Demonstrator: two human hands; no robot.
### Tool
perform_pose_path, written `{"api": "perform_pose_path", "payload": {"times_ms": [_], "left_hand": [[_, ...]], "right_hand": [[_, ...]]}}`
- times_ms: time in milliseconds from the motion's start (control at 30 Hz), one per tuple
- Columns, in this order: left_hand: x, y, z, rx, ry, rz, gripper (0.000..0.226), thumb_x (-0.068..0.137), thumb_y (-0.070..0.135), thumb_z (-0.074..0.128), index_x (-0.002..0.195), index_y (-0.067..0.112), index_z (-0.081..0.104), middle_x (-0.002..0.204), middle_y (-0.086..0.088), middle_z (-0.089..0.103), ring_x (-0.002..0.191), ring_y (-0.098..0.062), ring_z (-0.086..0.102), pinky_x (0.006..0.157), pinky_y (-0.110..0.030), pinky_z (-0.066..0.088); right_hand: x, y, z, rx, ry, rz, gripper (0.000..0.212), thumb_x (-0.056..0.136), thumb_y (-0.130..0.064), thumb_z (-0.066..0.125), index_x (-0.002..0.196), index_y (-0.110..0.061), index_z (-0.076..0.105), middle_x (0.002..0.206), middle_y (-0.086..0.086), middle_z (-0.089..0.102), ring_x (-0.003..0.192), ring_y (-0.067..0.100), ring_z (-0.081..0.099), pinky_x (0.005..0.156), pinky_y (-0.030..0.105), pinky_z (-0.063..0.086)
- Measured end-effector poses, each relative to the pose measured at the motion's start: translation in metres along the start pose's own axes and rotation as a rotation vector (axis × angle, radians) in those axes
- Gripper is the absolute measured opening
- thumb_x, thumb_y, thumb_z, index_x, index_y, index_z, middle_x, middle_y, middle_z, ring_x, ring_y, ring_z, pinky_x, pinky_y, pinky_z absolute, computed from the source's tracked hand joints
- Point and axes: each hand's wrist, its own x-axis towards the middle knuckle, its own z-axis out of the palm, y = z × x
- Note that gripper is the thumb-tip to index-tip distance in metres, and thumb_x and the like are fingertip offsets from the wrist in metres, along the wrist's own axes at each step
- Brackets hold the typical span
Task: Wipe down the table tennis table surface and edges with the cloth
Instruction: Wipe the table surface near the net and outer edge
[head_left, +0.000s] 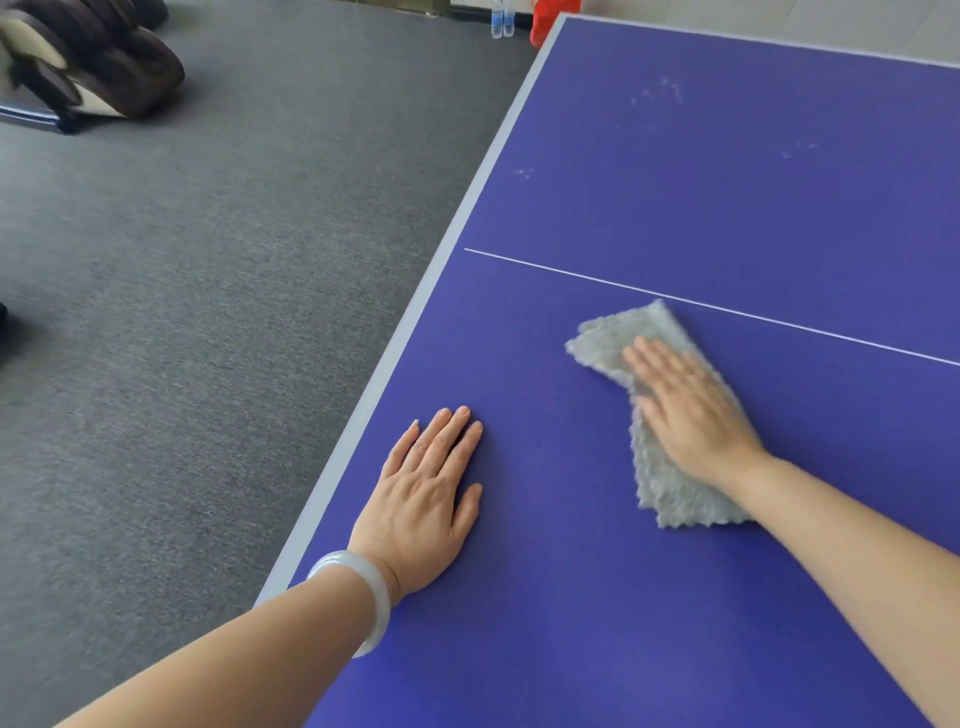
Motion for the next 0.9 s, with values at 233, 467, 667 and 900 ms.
{"api": "perform_pose_path", "payload": {"times_ms": [233, 467, 667, 900], "left_hand": [[-0.003, -0.004, 0.001, 0.008, -0.009, -0.011, 0.062, 0.099, 0.044, 0.021, 0.158, 0.022, 0.016, 0.165, 0.006, 0.008, 0.152, -0.010, -0.001, 0.123, -0.034, -0.004], [-0.002, -0.001, 0.001, -0.008, 0.006, 0.002, 0.061, 0.100, 0.042, 0.027, 0.157, 0.020, 0.022, 0.163, 0.005, 0.013, 0.152, -0.012, 0.003, 0.123, -0.036, 0.000], [-0.001, -0.005, 0.003, -0.015, -0.001, 0.003, 0.062, 0.099, 0.042, 0.026, 0.157, 0.020, 0.020, 0.164, 0.004, 0.012, 0.152, -0.012, 0.002, 0.123, -0.036, -0.002], [-0.001, -0.004, 0.000, -0.022, -0.003, 0.012, 0.062, 0.099, 0.043, 0.025, 0.156, 0.018, 0.023, 0.164, 0.003, 0.015, 0.152, -0.014, 0.006, 0.123, -0.036, -0.002]], "right_hand": [[0.066, -0.060, 0.001, 0.081, 0.002, 0.412, 0.057, 0.106, -0.031, 0.024, 0.159, -0.016, 0.009, 0.167, 0.000, 0.003, 0.153, 0.022, -0.001, 0.124, 0.042, -0.002], [-0.013, -0.088, 0.012, 0.025, -0.005, -0.220, 0.058, 0.098, -0.028, 0.026, 0.152, -0.009, 0.032, 0.159, 0.007, 0.029, 0.148, 0.026, 0.028, 0.120, 0.042, 0.018], [0.043, -0.020, 0.004, 0.037, 0.022, 0.568, 0.056, 0.105, -0.030, 0.022, 0.158, -0.011, 0.015, 0.166, 0.006, 0.009, 0.153, 0.026, 0.007, 0.124, 0.045, 0.005], [-0.030, -0.137, 0.020, 0.011, -0.052, -0.092, 0.057, 0.104, -0.033, 0.017, 0.159, -0.017, 0.013, 0.166, -0.001, 0.008, 0.154, 0.018, 0.003, 0.124, 0.043, 0.010]]}}
